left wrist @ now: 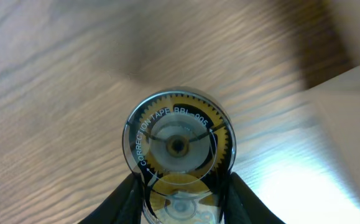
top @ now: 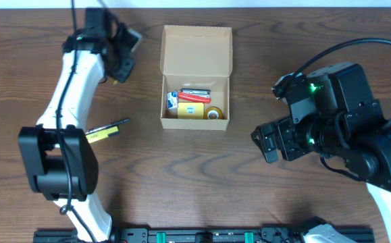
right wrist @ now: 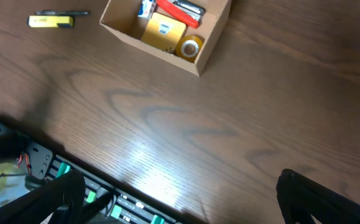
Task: Pack container
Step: 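Lift the correction tape and carry it over the box with the left gripper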
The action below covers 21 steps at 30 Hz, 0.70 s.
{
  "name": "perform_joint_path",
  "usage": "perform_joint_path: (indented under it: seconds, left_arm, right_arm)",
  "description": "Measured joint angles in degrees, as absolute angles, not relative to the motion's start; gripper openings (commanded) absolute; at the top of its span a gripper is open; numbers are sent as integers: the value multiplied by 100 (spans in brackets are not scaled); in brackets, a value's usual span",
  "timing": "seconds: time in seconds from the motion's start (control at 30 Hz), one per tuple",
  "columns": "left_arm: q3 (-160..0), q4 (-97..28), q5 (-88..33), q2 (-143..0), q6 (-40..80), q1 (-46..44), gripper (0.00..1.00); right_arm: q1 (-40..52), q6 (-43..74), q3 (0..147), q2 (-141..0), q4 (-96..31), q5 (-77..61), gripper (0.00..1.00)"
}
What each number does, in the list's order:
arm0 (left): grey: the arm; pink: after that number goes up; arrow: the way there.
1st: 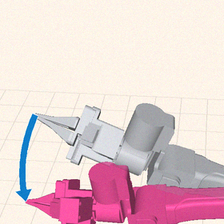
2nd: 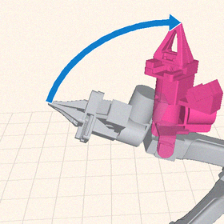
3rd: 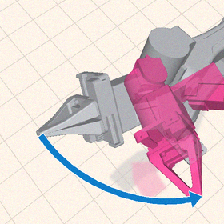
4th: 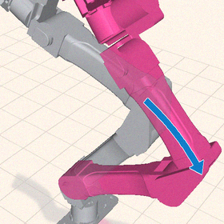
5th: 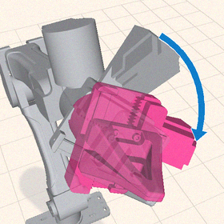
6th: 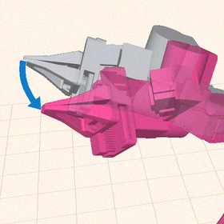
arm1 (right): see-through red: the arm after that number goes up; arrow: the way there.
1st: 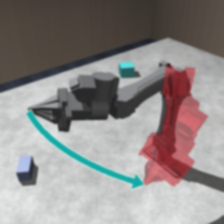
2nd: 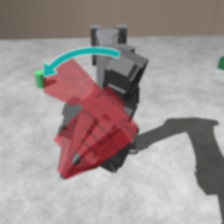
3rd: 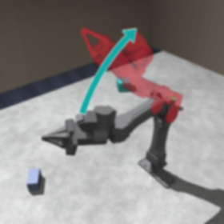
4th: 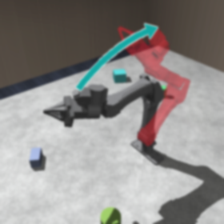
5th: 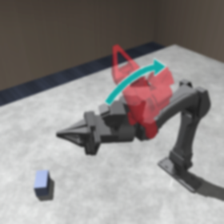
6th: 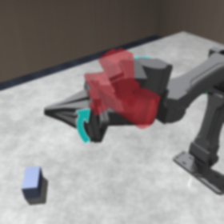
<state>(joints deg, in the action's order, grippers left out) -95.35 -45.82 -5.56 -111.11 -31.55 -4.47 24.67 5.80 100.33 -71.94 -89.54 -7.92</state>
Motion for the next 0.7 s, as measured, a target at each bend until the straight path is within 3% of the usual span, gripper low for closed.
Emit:
perform_joint_path:
  seconds: [0.27,0.7]
  left_arm:
    - [-10269,-5098,-578,-11111,-1778,-1358,6]
    - [-10589,-5513,-1107,-11065,329,-2016,5]
  right_arm:
    - [2467,580,10033,-7194,-8954,-792,99]
    - [2467,580,10033,-7194,-8954,-792,99]
